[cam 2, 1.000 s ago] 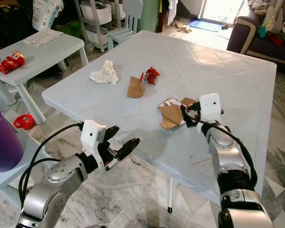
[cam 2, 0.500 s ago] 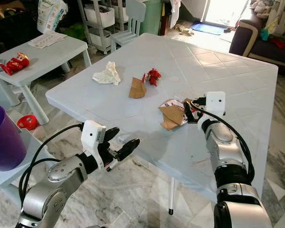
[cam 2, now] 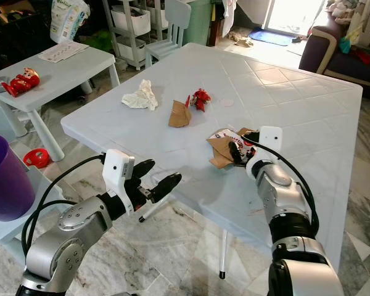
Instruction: Picking trash to rubbish bin
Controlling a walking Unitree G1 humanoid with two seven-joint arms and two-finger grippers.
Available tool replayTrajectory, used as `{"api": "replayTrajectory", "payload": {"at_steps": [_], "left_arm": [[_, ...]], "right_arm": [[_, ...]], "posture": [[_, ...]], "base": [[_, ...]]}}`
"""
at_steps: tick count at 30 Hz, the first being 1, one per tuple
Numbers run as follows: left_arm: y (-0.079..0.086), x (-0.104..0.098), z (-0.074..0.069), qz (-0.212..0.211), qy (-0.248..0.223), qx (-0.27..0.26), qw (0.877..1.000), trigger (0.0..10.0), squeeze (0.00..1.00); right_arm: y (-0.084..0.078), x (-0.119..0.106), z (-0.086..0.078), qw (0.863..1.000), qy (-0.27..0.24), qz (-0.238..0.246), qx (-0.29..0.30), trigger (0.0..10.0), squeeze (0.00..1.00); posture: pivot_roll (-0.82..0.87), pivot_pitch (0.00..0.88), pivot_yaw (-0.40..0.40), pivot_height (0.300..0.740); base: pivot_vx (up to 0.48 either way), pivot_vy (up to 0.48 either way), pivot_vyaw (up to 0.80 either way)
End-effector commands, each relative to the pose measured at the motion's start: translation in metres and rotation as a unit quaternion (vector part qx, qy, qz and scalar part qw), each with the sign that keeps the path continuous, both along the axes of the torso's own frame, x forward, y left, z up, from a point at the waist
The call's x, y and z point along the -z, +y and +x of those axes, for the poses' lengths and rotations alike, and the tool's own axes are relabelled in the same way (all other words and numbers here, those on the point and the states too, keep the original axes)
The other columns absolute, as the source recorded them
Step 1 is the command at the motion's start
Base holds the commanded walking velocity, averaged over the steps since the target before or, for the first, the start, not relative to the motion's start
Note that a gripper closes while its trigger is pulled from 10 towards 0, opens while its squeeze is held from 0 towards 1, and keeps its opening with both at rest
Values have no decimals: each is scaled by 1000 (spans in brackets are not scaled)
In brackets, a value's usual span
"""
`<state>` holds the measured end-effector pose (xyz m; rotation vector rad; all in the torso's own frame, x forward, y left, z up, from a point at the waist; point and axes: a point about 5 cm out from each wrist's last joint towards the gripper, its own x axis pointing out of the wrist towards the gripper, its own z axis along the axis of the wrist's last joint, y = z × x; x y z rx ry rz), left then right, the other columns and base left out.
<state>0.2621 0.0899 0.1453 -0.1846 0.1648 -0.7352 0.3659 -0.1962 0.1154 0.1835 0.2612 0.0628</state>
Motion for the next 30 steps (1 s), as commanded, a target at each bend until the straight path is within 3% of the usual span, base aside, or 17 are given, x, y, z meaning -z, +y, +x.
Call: {"api": "replayTrajectory", "payload": {"at_steps": [1,7,8,9,10,11,18,30], "left_arm": [[-2,-6,-1,5,-10,3,1000,10000,0],[-1,-6,0,2,-11,-7,1000,10000,0],[-1,-7,0,2,-11,-8,1000,10000,0],[-1,-7,1,1,-11,-9,1000,10000,0],[-1,-7,1,1,-11,-9,1000,10000,0],[-1,-7,0,0,-10,-9,1000,10000,0],[-2,-6,0,-2,-8,-12,1000,10000,0],[-3,-6,0,-4,-8,-16,1000,10000,0]], "right_arm": [[1,-1,2,1000,11,20,5,10000,0],[10,-1,5,998,20,61,3,10000,0],[11,-1,5,998,21,67,4,3922,0],[13,-1,6,997,22,77,6,1608,0],[14,-2,6,996,24,84,7,1608,0],[17,-3,7,995,27,98,4,0,0],[27,1,7,989,44,140,0,0,0],[29,6,5,986,55,157,-2,0,0]], "posture": [[39,70,-30,740],[42,82,-29,740],[42,83,-29,740],[42,84,-29,740],[42,84,-29,740],[44,87,-28,740],[44,89,-28,740],[40,88,-29,740]], "base": [[0,0,0],[0,0,0],[0,0,0],[0,0,0],[0,0,0],[0,0,0],[0,0,0],[0,0,0]]}}
